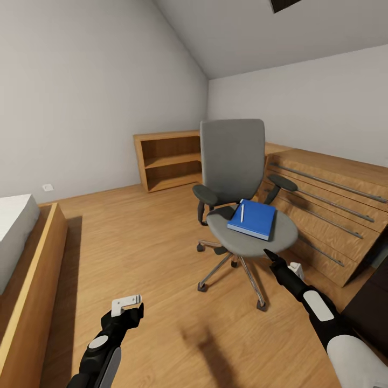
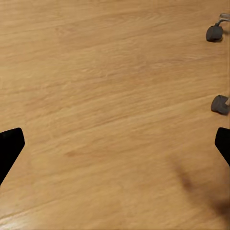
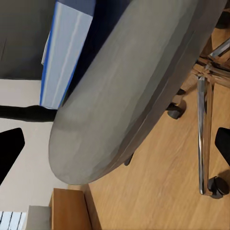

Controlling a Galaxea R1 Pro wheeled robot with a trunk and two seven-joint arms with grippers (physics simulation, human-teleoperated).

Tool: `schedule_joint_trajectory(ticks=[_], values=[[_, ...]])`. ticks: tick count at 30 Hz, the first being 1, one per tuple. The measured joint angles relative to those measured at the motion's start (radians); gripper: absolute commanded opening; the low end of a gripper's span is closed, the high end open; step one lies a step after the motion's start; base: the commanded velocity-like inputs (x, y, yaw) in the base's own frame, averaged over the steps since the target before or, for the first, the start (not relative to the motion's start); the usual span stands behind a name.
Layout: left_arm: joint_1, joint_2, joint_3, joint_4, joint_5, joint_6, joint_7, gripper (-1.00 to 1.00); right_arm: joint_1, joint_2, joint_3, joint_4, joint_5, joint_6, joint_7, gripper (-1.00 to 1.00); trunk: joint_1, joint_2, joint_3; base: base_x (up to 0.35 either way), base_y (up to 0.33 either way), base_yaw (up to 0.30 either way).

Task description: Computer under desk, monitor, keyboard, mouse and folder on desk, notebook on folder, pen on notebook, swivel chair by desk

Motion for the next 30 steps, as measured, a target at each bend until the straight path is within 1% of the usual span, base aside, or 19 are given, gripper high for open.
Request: schedule_joint_trajectory(ticks=[7,17,21,22,23,28,30], values=[[0.000,0.000,0.000,0.000,0.000,-0.001,0.001,1.00,0.000,0.000,0.000,0.000,0.001,0.000,0.001,1.00,0.000,0.000,0.000,-0.025,0.000,0.000],[0.000,0.000,0.001,0.000,0.000,0.000,0.000,1.00,0.000,0.000,0.001,0.000,0.001,0.001,0.001,1.00,0.001,0.000,0.000,-0.291,0.000,0.000],[0.000,0.000,0.001,0.000,0.000,0.000,0.000,1.00,0.000,0.001,0.013,0.000,0.001,0.001,0.001,1.00,0.001,0.000,0.000,-0.269,0.000,0.000],[0.000,0.000,0.001,-0.001,0.000,0.000,0.000,1.00,0.000,0.001,0.026,0.000,0.001,0.001,0.001,1.00,0.000,0.000,0.000,-0.070,0.000,0.000],[0.000,0.000,0.001,-0.001,0.000,0.000,0.000,1.00,0.000,0.001,0.029,0.000,0.001,0.001,0.001,1.00,0.000,0.000,0.000,-0.056,0.000,0.000],[0.000,0.001,0.001,-0.004,0.000,-0.001,0.000,1.00,0.000,0.004,0.036,0.000,0.001,0.001,0.001,1.00,0.000,0.000,0.000,-0.023,0.000,0.000],[0.000,0.001,0.001,-0.004,0.000,-0.001,0.001,1.00,0.000,0.010,0.041,0.000,0.001,0.001,0.001,1.00,-0.001,0.000,0.008,-0.007,0.000,0.000]])
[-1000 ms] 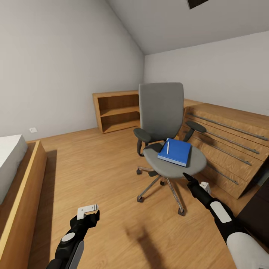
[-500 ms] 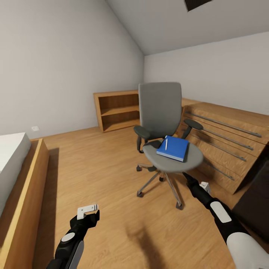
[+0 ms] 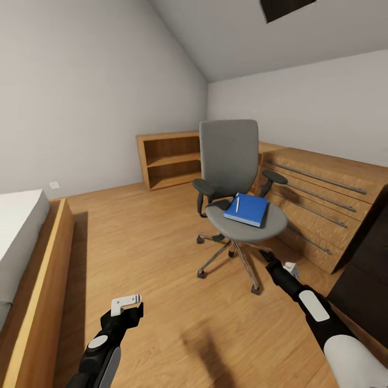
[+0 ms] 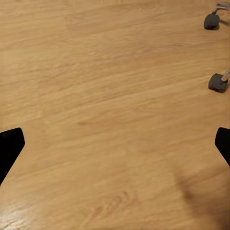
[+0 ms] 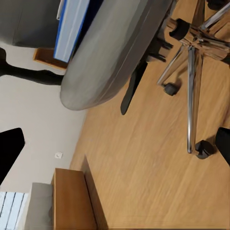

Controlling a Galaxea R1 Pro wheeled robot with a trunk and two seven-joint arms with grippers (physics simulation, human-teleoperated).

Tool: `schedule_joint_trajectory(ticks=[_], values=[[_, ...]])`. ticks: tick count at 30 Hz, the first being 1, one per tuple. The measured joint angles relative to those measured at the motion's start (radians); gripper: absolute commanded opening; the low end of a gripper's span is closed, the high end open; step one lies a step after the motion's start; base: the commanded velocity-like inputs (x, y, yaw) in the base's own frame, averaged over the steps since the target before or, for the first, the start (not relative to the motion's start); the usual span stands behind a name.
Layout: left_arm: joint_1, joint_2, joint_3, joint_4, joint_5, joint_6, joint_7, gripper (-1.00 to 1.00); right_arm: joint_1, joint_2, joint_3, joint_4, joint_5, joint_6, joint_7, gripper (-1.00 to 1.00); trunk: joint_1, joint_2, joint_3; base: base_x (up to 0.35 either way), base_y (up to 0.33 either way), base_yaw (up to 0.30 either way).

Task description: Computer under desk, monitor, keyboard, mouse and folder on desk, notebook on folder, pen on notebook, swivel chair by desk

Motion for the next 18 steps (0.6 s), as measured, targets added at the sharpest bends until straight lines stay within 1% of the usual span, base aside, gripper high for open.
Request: schedule_joint_trajectory(ticks=[4,6,7,8,11,15,16,18], values=[[0.000,-0.001,0.000,0.000,0.000,0.001,0.001,1.00,0.003,0.008,0.005,0.000,0.001,0.000,-0.001,1.00,-0.002,0.001,0.015,-0.003,0.000,0.000],[0.000,-0.001,0.000,0.000,0.000,0.001,0.001,1.00,0.010,0.016,0.010,0.000,0.001,-0.001,-0.001,1.00,-0.003,0.001,0.023,-0.001,0.000,0.000],[0.000,-0.001,0.000,0.000,0.000,0.002,0.002,1.00,0.019,0.024,0.019,-0.001,0.004,-0.001,-0.001,1.00,-0.003,0.002,0.027,0.000,0.000,0.000],[0.000,-0.001,0.002,0.002,0.001,0.002,0.002,1.00,0.025,0.029,0.029,-0.001,0.010,-0.001,-0.001,1.00,-0.007,0.009,0.030,0.000,0.000,0.000],[0.000,-0.002,0.003,0.015,0.002,0.002,0.003,1.00,0.040,0.034,0.045,0.000,0.027,-0.003,-0.001,1.00,-0.019,0.030,0.040,0.000,0.000,0.000],[0.000,-0.003,0.002,0.064,0.002,0.001,0.004,1.00,0.088,0.038,0.059,0.000,0.079,-0.010,-0.001,1.00,-0.034,0.058,0.052,0.000,0.000,0.000],[0.000,-0.003,0.002,0.073,0.002,0.001,0.004,1.00,0.112,0.039,0.061,0.000,0.107,-0.020,-0.001,1.00,-0.038,0.065,0.055,0.000,0.000,0.000],[0.000,-0.004,0.002,0.104,0.002,0.001,0.004,1.00,0.137,0.040,0.063,0.000,0.136,-0.036,-0.001,1.00,-0.045,0.079,0.061,0.000,0.000,0.000]])
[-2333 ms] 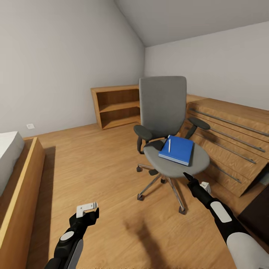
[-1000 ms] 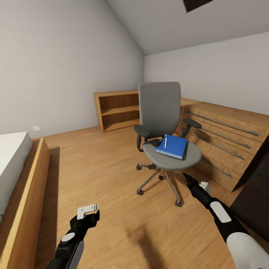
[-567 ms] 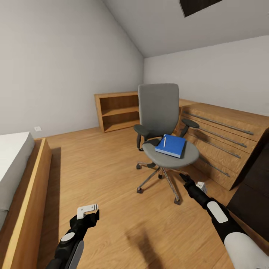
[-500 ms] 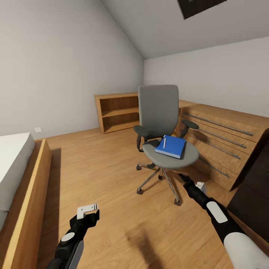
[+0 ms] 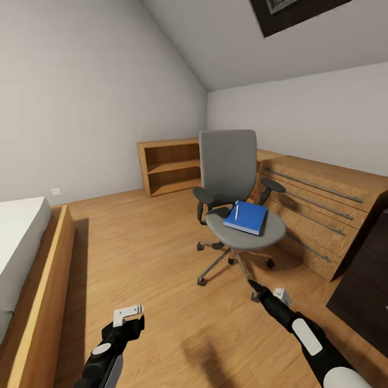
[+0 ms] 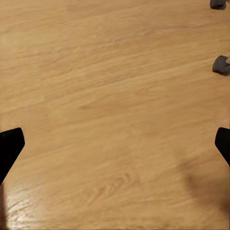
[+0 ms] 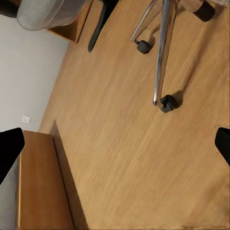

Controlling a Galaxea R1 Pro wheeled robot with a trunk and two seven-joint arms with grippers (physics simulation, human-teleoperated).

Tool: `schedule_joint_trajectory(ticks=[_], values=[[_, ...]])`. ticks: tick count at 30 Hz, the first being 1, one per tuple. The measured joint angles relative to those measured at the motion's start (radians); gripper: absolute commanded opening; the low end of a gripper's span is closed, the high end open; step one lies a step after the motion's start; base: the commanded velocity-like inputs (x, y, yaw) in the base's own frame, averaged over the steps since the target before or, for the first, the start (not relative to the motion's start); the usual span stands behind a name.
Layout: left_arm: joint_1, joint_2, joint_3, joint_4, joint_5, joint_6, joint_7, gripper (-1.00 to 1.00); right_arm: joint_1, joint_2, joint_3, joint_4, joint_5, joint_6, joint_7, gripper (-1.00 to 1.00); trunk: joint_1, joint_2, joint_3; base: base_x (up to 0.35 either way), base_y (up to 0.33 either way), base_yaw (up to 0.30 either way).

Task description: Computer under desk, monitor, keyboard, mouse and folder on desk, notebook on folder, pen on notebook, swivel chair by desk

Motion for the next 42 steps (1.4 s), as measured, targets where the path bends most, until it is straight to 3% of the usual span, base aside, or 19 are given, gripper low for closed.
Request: schedule_joint_trajectory(ticks=[7,13,20,24,25,27,28,29,30,33,34,36,42], values=[[0.000,-0.001,0.000,0.085,0.000,-0.001,-0.002,1.00,0.100,0.027,0.003,0.001,0.104,-0.120,-0.001,1.00,-0.027,0.049,0.022,0.000,0.000,0.000],[0.001,0.000,0.000,0.154,0.000,-0.003,-0.003,1.00,0.177,0.060,0.001,0.013,0.140,-0.257,-0.004,1.00,-0.050,0.091,0.041,0.000,0.000,0.000],[0.049,0.001,0.000,0.197,0.000,-0.014,-0.002,1.00,0.211,0.068,0.002,0.126,0.155,-0.387,-0.014,1.00,-0.077,0.140,0.063,0.000,0.000,0.000],[0.064,0.002,0.001,0.227,0.001,-0.078,0.001,1.00,0.214,0.067,0.003,0.180,0.197,-0.462,-0.034,1.00,-0.092,0.168,0.075,0.000,0.000,0.000],[0.067,0.002,0.001,0.257,0.001,-0.124,0.001,1.00,0.214,0.067,0.004,0.200,0.222,-0.500,-0.049,1.00,-0.096,0.175,0.078,0.000,0.000,0.000],[0.070,0.001,0.001,0.339,0.000,-0.244,0.002,1.00,0.215,0.068,0.005,0.233,0.278,-0.577,-0.103,1.00,-0.104,0.189,0.085,0.000,0.000,0.000],[0.071,0.000,0.000,0.402,-0.001,-0.335,0.002,1.00,0.215,0.070,0.006,0.250,0.330,-0.617,-0.171,1.00,-0.107,0.196,0.088,0.000,0.000,0.000],[0.071,0.000,-0.001,0.441,-0.002,-0.384,0.002,1.00,0.215,0.071,0.007,0.258,0.371,-0.633,-0.227,1.00,-0.111,0.203,0.091,0.000,0.000,0.000],[0.071,0.000,-0.001,0.459,-0.002,-0.401,0.002,1.00,0.215,0.072,0.007,0.262,0.394,-0.639,-0.259,1.00,-0.115,0.210,0.094,0.000,0.000,0.000],[0.072,0.000,-0.002,0.528,-0.001,-0.449,-0.002,1.00,0.215,0.087,0.001,0.270,0.519,-0.658,-0.447,1.00,-0.127,0.231,0.103,0.000,0.000,0.000],[0.072,0.001,-0.002,0.544,-0.001,-0.458,-0.004,1.00,0.215,0.093,0.000,0.271,0.558,-0.662,-0.538,1.00,-0.130,0.238,0.106,0.000,0.000,0.000],[0.072,0.002,-0.002,0.554,0.000,-0.463,-0.005,1.00,0.215,0.097,0.000,0.271,0.577,-0.664,-0.600,1.00,-0.138,0.252,0.113,0.000,0.000,0.000],[0.072,0.003,-0.001,0.562,0.002,-0.469,-0.006,1.00,0.215,0.101,-0.002,0.272,0.590,-0.665,-0.651,1.00,-0.161,0.294,0.132,0.000,0.000,0.000]])
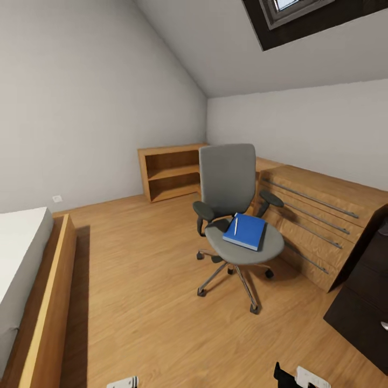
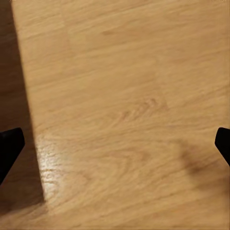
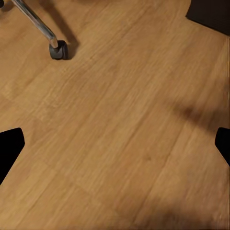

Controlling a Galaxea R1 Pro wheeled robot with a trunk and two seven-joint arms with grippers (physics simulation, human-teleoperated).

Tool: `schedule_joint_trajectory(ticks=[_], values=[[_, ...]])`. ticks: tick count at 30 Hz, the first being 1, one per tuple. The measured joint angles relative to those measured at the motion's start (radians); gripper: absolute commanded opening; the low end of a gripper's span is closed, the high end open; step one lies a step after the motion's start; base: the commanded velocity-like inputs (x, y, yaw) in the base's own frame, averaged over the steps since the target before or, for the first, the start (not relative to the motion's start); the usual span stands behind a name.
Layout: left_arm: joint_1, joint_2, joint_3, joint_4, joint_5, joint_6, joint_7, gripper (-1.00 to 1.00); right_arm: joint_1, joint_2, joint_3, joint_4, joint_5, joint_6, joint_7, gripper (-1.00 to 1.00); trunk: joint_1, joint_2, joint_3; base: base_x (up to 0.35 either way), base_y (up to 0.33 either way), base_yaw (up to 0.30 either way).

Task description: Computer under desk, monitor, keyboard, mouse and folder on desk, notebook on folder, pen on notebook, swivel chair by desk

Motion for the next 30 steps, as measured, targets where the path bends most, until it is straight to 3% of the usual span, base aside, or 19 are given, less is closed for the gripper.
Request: schedule_joint_trajectory(ticks=[13,30], values=[[0.000,0.002,0.002,0.003,0.000,-0.004,0.000,1.00,0.000,0.007,0.004,0.000,0.012,-0.004,-0.010,1.00,-0.050,0.091,0.041,0.000,0.000,-0.024],[0.000,0.004,0.004,0.001,-0.002,-0.006,0.006,1.00,0.000,0.007,0.006,0.001,0.013,-0.005,-0.005,1.00,-0.115,0.210,0.094,0.000,0.000,-0.273]])
